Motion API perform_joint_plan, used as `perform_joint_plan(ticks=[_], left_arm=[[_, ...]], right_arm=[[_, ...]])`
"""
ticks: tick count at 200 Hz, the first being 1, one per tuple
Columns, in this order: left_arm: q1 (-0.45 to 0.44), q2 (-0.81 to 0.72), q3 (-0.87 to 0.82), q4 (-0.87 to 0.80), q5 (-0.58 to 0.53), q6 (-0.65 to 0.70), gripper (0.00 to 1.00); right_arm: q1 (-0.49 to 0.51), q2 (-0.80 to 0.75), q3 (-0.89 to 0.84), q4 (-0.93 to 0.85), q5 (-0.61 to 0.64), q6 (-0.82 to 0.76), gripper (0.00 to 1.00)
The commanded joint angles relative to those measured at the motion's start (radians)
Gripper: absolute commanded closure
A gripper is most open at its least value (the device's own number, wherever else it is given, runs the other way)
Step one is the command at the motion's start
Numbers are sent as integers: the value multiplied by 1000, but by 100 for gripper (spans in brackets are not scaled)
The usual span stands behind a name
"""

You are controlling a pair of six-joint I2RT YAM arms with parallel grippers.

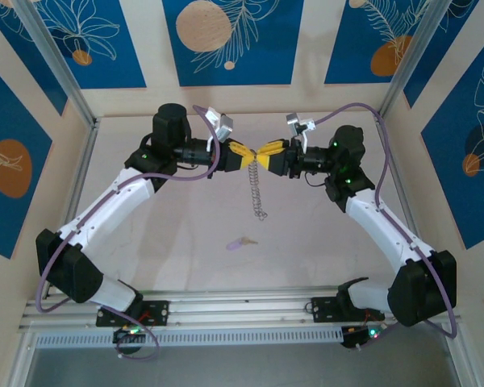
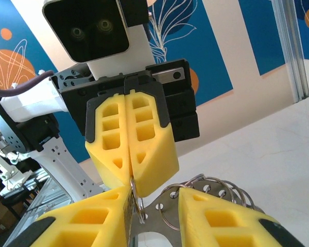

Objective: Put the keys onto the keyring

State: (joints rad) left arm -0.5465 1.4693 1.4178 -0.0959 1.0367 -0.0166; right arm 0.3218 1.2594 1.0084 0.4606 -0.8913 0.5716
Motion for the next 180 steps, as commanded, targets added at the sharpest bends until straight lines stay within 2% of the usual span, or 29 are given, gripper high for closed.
perform_joint_plan(ticks=[1, 36, 79, 131, 139, 156, 168, 180], left_arm=[[-7, 1, 43, 15, 43, 2, 100], [-6, 0, 44, 16, 43, 1, 100], [-7, -1, 47, 19, 40, -2, 100], [-7, -15, 34, 55, 14, -27, 100], [-7, -26, 22, 71, 1, -34, 93], [-6, -53, -12, 102, -32, -50, 71], [-4, -77, -43, 122, -56, -55, 64], [0, -108, -85, 158, -92, -65, 60]], right_arm=[[8, 11, 31, 28, 0, -4, 73], [17, 15, 35, 35, -3, 0, 83], [17, 6, 26, 23, -7, -5, 100], [11, -13, -13, 36, 10, -5, 100], [6, -15, -21, 53, 19, 5, 100], [-13, -15, -35, 104, 28, 40, 100], [-24, -15, -43, 140, 28, 65, 100], [-32, -17, -45, 167, 34, 85, 100]])
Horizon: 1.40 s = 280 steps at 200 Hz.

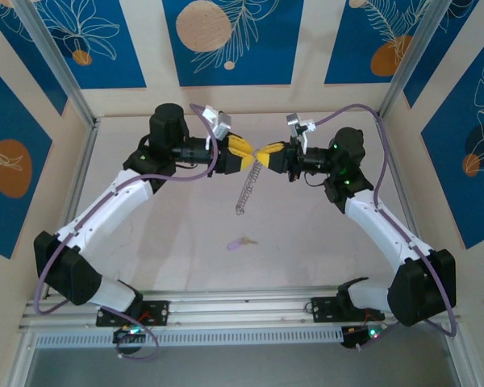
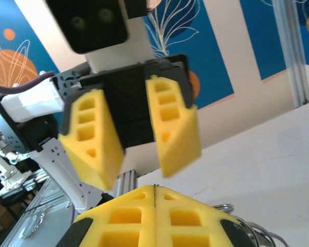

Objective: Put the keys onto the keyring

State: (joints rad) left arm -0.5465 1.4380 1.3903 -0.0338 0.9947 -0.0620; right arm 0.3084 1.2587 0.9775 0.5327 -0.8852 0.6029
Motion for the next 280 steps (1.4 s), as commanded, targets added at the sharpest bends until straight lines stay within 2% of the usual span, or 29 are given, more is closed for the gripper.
perform_joint_plan(ticks=[1, 21, 61, 82, 104, 124, 201, 280], left_arm=[[0, -78, -61, 100, -51, -22, 60], [17, -119, -150, 213, -88, -85, 56], [31, -118, -241, 397, -91, -217, 55], [31, -98, -281, 533, -113, -313, 54], [31, -78, -347, 753, -155, -441, 54], [30, -52, -364, 854, -159, -506, 55], [25, 39, -334, 1087, -109, -682, 64], [11, 55, -333, 1119, -58, -723, 66]], right_arm=[[-19, -17, -15, 96, 28, 54, 100], [-24, -18, -19, 126, 35, 76, 100], [-24, -15, -26, 210, 38, 136, 100], [-20, -10, -34, 261, 51, 174, 100], [-11, -3, -48, 327, 76, 218, 100], [-5, 9, -59, 382, 97, 254, 100], [41, 51, -45, 433, 133, 275, 100], [43, 38, -52, 424, 164, 267, 100]])
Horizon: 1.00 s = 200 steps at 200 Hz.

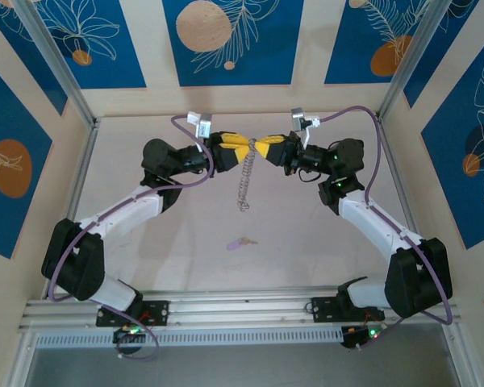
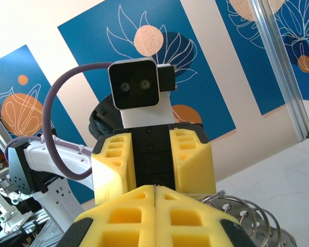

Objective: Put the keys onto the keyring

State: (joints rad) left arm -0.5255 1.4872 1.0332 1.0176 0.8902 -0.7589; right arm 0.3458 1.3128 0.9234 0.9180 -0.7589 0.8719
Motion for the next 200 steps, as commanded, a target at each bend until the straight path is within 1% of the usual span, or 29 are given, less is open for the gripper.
perform_joint_plan(ticks=[1, 37, 115, 133, 161, 179, 194, 196, 200], left_arm=[[-11, 6, 24, 68, 47, -27, 66], [-23, 15, 29, 65, 73, -37, 69], [-36, 32, 59, 47, 79, -27, 81], [-38, 35, 61, 43, 75, -21, 87], [-41, 35, 64, 39, 67, -14, 100], [-42, 38, 70, 36, 65, -11, 100], [-42, 34, 72, 23, 67, 0, 100], [-43, 32, 73, 20, 67, 3, 100], [-43, 29, 74, 9, 67, 10, 100]], right_arm=[[6, -17, 2, 38, 38, -2, 100], [6, -18, 3, 33, 40, -5, 100], [6, -17, 3, 24, 34, -11, 100], [6, -17, 5, 18, 30, -12, 100], [4, -20, 4, 4, 27, -18, 100], [1, -23, 8, -9, 24, -22, 100], [-13, -34, 16, -53, 14, -25, 100], [-16, -36, 17, -60, 11, -26, 98], [-24, -42, 18, -74, 7, -27, 92]])
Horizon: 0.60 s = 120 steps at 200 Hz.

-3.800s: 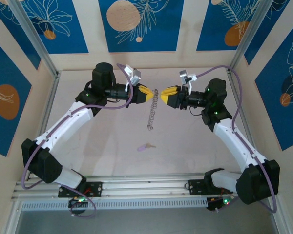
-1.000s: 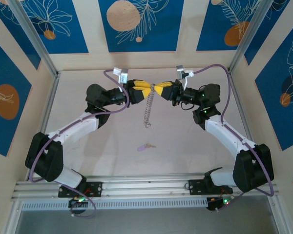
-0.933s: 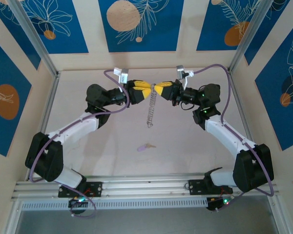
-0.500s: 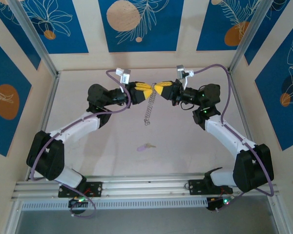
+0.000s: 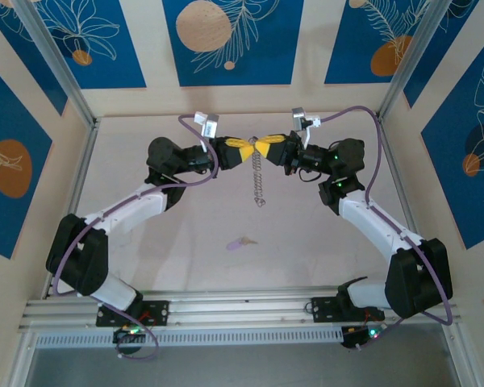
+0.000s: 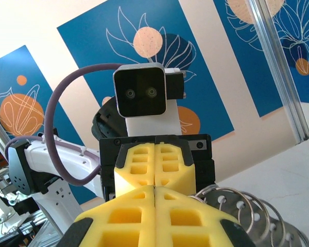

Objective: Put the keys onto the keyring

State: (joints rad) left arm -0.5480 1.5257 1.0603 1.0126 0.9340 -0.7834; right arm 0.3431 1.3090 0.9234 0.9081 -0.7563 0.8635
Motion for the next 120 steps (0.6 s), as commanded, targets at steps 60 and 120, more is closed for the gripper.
perform_joint_plan(ticks=[60, 120], left_arm=[[-20, -77, 97, -304, 44, 287, 100], [-21, -132, 195, -677, 29, 603, 100]], right_arm=[[-143, -220, 0, -348, 3, -108, 53], [-156, -288, -61, -446, 8, -146, 53]])
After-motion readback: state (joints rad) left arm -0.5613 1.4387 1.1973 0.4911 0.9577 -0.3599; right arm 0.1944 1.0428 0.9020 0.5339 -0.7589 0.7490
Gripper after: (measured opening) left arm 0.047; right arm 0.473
